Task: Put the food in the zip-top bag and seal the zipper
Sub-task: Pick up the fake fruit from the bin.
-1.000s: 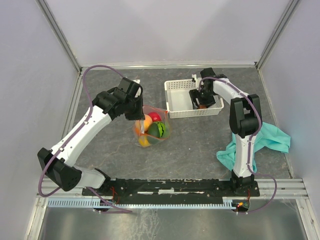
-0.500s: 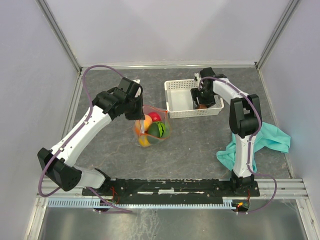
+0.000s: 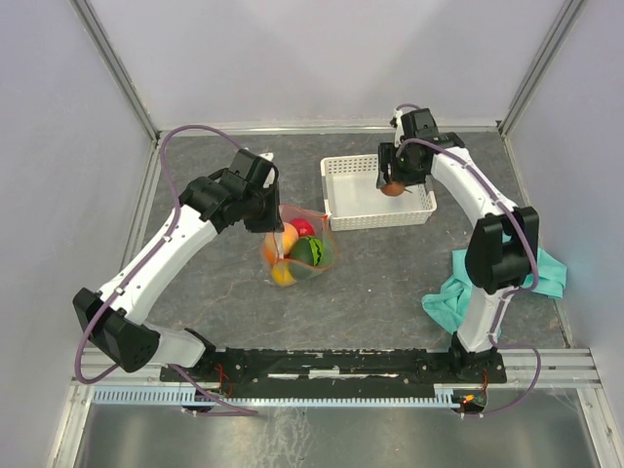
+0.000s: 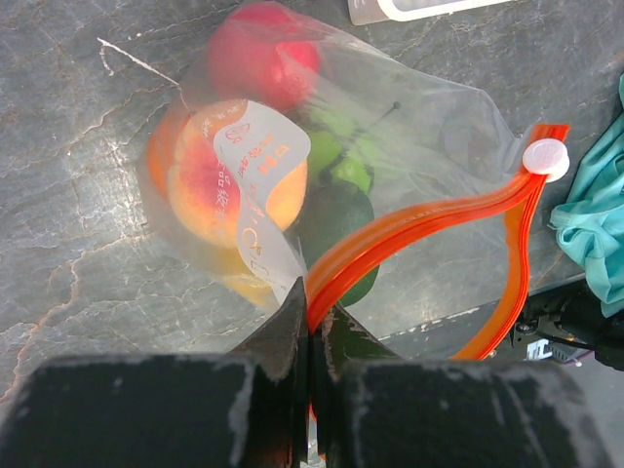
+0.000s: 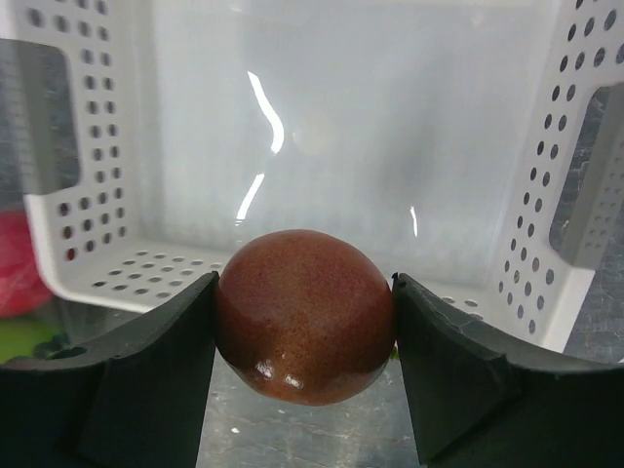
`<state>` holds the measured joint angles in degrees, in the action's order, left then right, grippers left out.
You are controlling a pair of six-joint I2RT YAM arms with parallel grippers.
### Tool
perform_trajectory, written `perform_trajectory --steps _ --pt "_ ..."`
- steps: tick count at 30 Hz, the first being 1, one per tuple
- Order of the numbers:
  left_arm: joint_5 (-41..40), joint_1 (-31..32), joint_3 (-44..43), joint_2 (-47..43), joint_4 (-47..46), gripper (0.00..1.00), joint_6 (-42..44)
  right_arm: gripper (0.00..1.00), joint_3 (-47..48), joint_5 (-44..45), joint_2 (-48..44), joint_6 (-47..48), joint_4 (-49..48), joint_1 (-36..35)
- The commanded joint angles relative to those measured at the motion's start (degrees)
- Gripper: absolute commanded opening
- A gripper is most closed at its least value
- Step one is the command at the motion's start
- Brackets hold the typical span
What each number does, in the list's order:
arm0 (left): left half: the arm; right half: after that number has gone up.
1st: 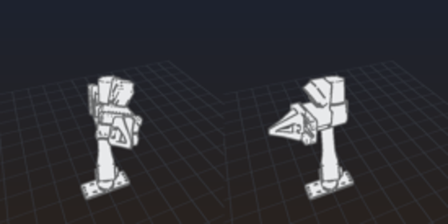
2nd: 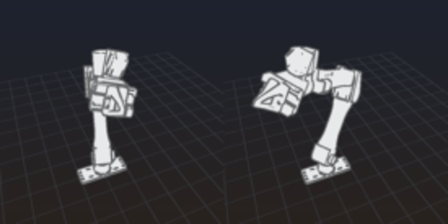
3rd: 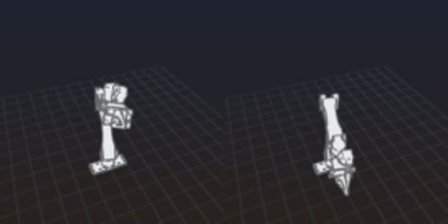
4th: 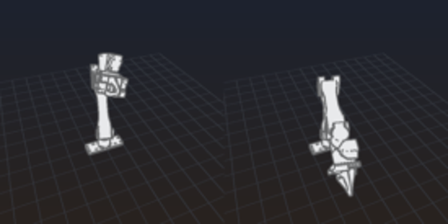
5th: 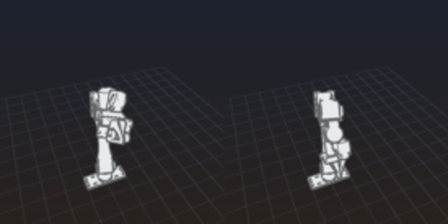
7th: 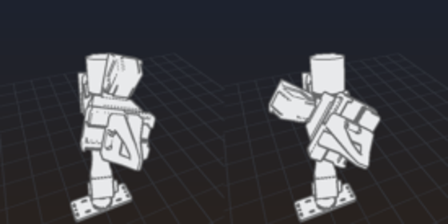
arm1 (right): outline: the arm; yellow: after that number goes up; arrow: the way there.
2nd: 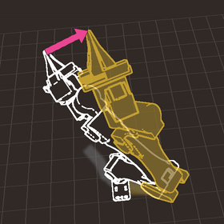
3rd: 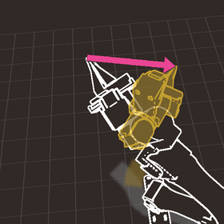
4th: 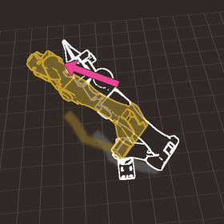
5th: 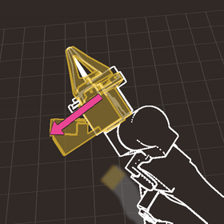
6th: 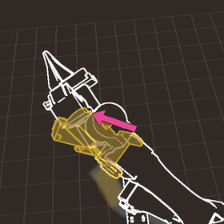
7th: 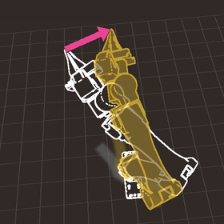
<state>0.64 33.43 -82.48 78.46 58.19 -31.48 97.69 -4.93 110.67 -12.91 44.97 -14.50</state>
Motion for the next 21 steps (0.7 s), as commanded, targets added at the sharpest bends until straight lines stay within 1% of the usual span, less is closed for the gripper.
perform_trajectory --steps 1,9,13,18,21 --pt "1.4 -0.3 -3.2 0.4 -2.6 0.03 -0.5 0.55 -0.9 -0.6 -7.6 -2.7 -2.0 -2.9" --pt "1.8 -0.3 -4.0 1.5 -2.6 0.03 0.3 0.56 -3.0 0.4 -19.6 -3.1 -2.3 -12.3" --pt "2.1 -0.3 -4.1 1.7 -2.7 0.03 0.7 0.57 -4.5 -1.6 -24.8 -3.5 -4.2 -17.6" --pt "2.3 -0.3 -4.3 1.6 -2.9 0.03 1.2 0.59 -7.8 -5.4 -30.6 -5.2 -10.1 -24.1" --pt "2.5 -0.3 -4.0 1.4 -3.2 0.03 1.3 0.6 -11.4 -7.7 -33.0 -6.9 -16.9 -27.8"
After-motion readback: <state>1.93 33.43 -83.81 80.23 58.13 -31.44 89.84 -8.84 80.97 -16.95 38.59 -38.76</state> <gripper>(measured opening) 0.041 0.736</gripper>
